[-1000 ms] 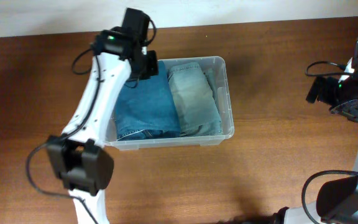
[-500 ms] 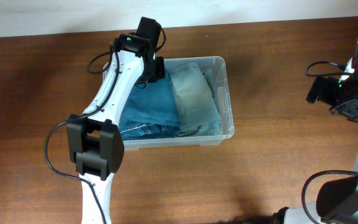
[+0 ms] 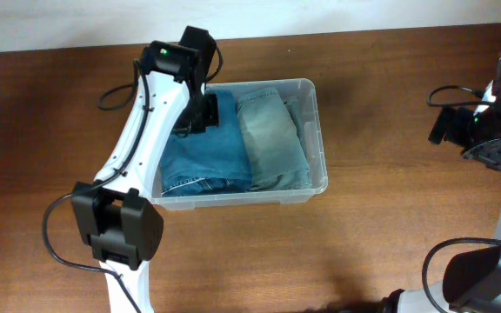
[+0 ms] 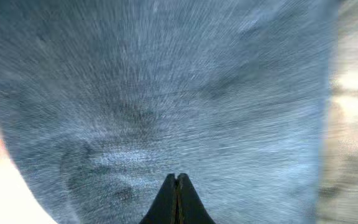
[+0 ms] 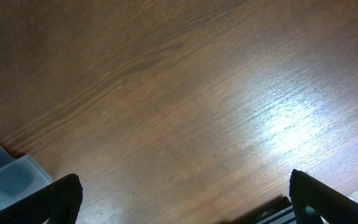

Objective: Pack container
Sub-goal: 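Press the blue jeans down into the bin's left side, then open the left gripper and raise it to the bin's left edge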

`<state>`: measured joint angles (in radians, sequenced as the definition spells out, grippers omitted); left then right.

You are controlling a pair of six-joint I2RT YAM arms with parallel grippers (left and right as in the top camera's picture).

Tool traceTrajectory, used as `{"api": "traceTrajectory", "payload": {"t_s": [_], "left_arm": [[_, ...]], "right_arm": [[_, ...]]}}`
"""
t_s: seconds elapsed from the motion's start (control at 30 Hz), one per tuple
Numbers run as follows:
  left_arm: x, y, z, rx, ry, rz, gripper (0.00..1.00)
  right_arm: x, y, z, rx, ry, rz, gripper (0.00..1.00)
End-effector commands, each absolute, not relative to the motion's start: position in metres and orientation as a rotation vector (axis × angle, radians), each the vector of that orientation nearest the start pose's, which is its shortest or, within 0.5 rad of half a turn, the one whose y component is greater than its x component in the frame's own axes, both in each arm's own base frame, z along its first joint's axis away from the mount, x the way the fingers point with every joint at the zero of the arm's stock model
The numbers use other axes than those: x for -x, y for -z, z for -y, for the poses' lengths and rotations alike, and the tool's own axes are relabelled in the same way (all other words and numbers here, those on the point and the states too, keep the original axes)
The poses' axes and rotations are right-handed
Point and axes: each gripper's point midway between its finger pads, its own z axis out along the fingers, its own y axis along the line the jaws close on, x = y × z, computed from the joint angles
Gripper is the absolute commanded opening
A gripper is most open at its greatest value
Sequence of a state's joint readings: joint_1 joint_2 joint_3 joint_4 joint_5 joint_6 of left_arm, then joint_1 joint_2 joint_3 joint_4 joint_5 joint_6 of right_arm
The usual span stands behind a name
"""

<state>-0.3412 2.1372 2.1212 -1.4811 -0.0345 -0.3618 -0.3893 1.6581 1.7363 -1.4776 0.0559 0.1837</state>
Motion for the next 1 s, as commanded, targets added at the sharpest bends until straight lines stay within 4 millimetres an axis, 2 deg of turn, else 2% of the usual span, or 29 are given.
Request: {"api": "traceTrajectory", "payload": {"t_s": [0.0, 0.23, 0.3, 0.37, 0.47, 0.63, 0.7, 0.77, 0.83, 0.9, 0.93, 0.97], "left_arm": [[-0.386, -0.126, 0.127, 0.017, -0.078, -3.136, 0.01], [-0.353, -0.069, 0.116, 0.012, -0.162, -3.270, 0.01], [-0.349, -0.058, 0.114, 0.004, -0.171, -3.284, 0.01], [-0.349, -0.058, 0.114, 0.000, -0.170, -3.283, 0.01], [-0.358, -0.073, 0.117, 0.002, -0.142, -3.240, 0.01], [-0.389, -0.134, 0.127, 0.010, -0.035, -3.054, 0.02], [-0.400, -0.161, 0.121, 0.026, -0.051, -2.960, 0.06], [-0.407, -0.182, 0.109, 0.055, -0.095, -2.883, 0.13], [-0.411, -0.209, 0.083, 0.137, -0.167, -2.794, 0.22], [-0.410, -0.219, 0.063, 0.191, -0.219, -2.761, 0.29], [-0.409, -0.224, 0.051, 0.223, -0.247, -2.751, 0.46], [-0.405, -0.226, 0.033, 0.274, -0.271, -2.760, 0.85]], "right_arm": [[-0.296, -0.215, 0.135, -0.859, 0.122, -2.841, 0.98], [-0.296, -0.215, 0.135, -0.859, 0.123, -2.841, 0.98], [-0.297, -0.215, 0.135, -0.859, 0.122, -2.841, 0.98], [-0.297, -0.215, 0.135, -0.859, 0.122, -2.841, 0.98], [-0.296, -0.215, 0.135, -0.859, 0.122, -2.841, 0.98], [-0.296, -0.215, 0.135, -0.859, 0.122, -2.841, 0.98], [-0.297, -0.215, 0.135, -0.859, 0.122, -2.841, 0.98], [-0.296, -0.215, 0.135, -0.859, 0.122, -2.841, 0.98], [-0.297, -0.215, 0.135, -0.859, 0.122, -2.841, 0.98], [-0.297, -0.215, 0.135, -0.859, 0.122, -2.841, 0.98], [-0.296, -0.215, 0.135, -0.859, 0.122, -2.841, 0.98], [-0.297, -0.215, 0.135, -0.859, 0.122, -2.841, 0.98]]}}
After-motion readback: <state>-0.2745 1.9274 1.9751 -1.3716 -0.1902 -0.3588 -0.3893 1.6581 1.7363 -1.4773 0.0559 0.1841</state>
